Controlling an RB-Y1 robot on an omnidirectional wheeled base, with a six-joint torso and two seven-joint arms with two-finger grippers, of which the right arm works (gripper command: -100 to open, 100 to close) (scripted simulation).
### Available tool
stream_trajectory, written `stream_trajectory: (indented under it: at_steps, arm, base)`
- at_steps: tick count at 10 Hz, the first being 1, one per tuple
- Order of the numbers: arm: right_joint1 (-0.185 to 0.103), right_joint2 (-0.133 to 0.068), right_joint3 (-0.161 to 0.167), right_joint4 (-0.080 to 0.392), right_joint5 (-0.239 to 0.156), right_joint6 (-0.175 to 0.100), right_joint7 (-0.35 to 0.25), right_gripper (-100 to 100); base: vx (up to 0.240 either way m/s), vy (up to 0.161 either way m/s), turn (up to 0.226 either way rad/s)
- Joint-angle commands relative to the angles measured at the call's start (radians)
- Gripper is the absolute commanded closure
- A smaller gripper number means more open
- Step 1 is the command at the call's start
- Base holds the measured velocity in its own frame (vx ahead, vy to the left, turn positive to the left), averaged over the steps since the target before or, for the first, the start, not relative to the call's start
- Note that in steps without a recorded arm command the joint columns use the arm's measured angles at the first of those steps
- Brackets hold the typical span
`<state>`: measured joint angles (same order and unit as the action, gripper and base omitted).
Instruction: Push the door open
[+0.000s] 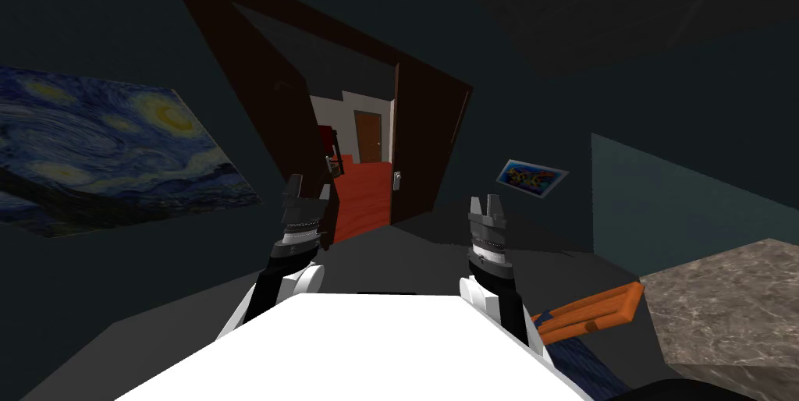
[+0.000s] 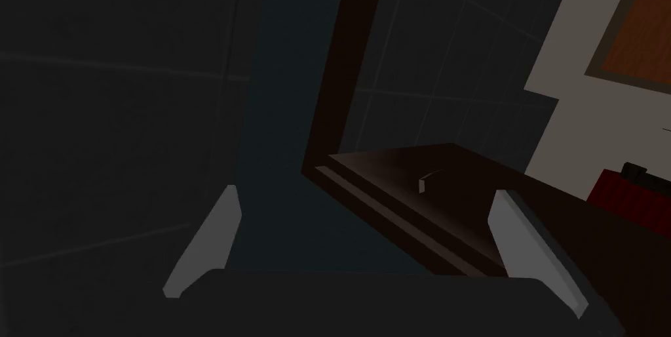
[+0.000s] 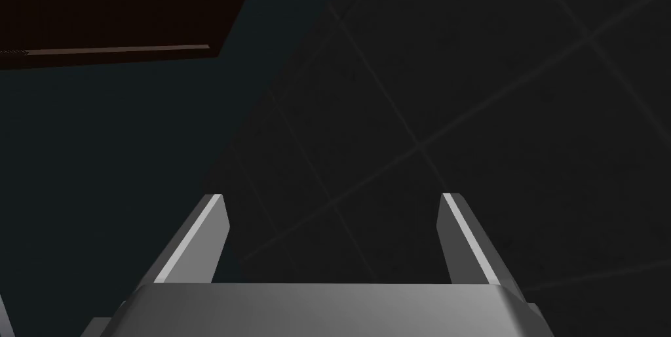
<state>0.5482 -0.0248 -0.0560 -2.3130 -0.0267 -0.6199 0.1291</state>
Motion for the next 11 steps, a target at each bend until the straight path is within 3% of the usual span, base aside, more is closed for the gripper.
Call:
stream_trajectory:
  at_steps: [1, 5, 6, 9, 10, 11]
  arm:
    - [-0.029, -0.005, 0.003, 0.046, 0.007, 0.003, -0.014, -100]
    - [-0.097, -0.016, 0.011, 0.158, 0.025, 0.009, -0.047, -100]
    - [-0.097, -0.016, 0.011, 0.158, 0.025, 0.009, -0.047, -100]
    - [-0.17, -0.026, 0.019, 0.258, 0.045, 0.016, -0.083, -100]
    - [-0.17, -0.026, 0.019, 0.276, 0.045, 0.016, -0.083, -100]
    - [-0.199, -0.03, 0.022, 0.318, 0.052, 0.019, -0.097, -100]
  base:
    - [0.047, 0.059, 0.094]
    - [0.067, -0.026, 0.008]
    - [0.051, -0.014, 0.009]
    - [0.063, -0.009, 0.031]
    - [0.057, -0.008, 0.011]
    - [0.057, -0.002, 0.018]
